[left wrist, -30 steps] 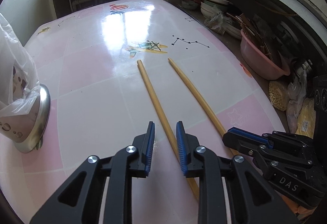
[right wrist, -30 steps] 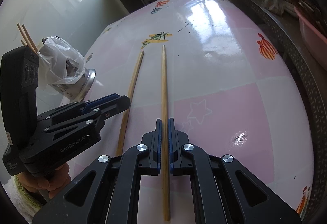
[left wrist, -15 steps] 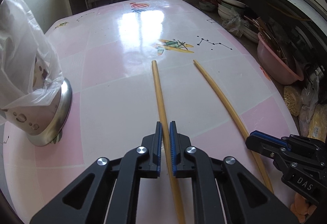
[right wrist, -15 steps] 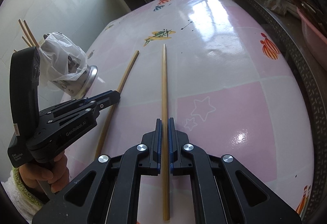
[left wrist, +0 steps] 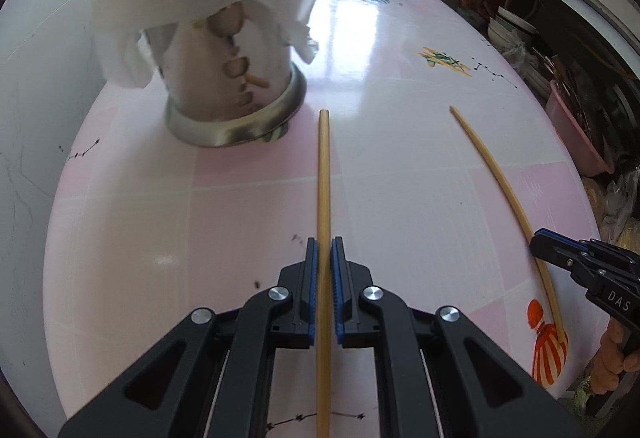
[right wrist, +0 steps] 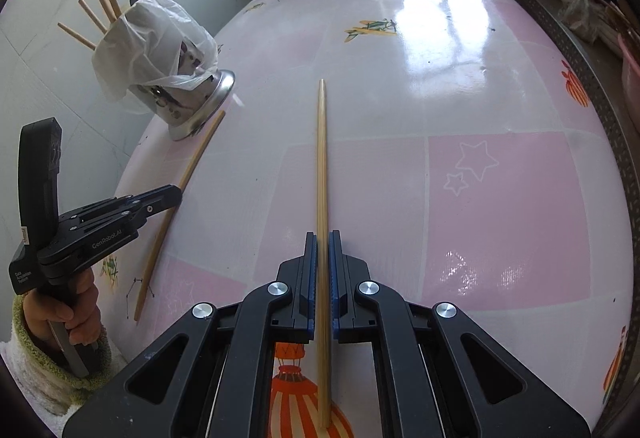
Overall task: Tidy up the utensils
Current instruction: 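Close left tool on a chopstick while right tool closes on another chopstick, then lift the chopstick toward the holder with left tool while right tool lifts its chopstick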
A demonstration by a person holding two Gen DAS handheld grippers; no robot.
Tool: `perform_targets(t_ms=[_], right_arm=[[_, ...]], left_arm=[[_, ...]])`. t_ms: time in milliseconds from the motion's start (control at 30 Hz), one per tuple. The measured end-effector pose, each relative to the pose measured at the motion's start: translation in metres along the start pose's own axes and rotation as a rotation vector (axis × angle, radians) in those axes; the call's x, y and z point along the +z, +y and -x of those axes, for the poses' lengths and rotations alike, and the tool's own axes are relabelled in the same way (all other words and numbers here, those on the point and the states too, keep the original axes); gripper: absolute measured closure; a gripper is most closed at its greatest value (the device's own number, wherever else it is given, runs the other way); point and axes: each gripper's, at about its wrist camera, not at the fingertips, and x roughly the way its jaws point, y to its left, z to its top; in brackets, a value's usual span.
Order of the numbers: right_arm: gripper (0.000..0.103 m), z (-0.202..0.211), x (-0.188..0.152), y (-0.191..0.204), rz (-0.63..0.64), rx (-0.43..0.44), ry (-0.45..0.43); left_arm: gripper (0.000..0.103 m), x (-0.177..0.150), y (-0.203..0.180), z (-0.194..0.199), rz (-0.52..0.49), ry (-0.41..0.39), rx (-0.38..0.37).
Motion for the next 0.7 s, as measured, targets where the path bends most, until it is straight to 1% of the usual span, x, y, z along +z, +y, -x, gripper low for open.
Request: perform_targets(t_ms=[167, 233, 267, 300, 367, 567, 700], right_arm=[[0.097, -0.002, 0.000, 0.006, 0.009, -0.002, 0.014], [0.092, -0.004, 0.002, 0.008, 0.009, 0.004, 0.013], [0.092, -0.005, 0.002, 0.010, 0.015, 0.003, 0.012], [0.091, -0.006, 0.003, 0.011, 0.019, 0.002, 0.010], [0.090, -0.005, 0.002, 0.010, 0.023, 0.006, 0.008], [0.090, -0.006, 0.005, 0.010, 0.025, 0.020, 0.008], [0.090, -0.003, 0.003, 0.006, 0.023, 0.028, 0.006]], left_arm=[[0.097, -0.006, 0.015, 0.007, 0.013, 0.022, -0.025], [0.094, -0.004, 0.017, 0.009, 0.011, 0.013, -0.029], [0.088, -0.002, 0.018, 0.011, 0.014, 0.006, -0.034], [0.079, 0.000, 0.019, 0.012, 0.021, -0.002, -0.040], [0.071, 0.005, 0.019, 0.013, 0.026, -0.018, -0.045], [0.070, 0.029, 0.016, 0.004, 0.002, -0.037, -0.021], [0.070, 0.042, 0.007, -0.009, -0.033, -0.033, 0.002]])
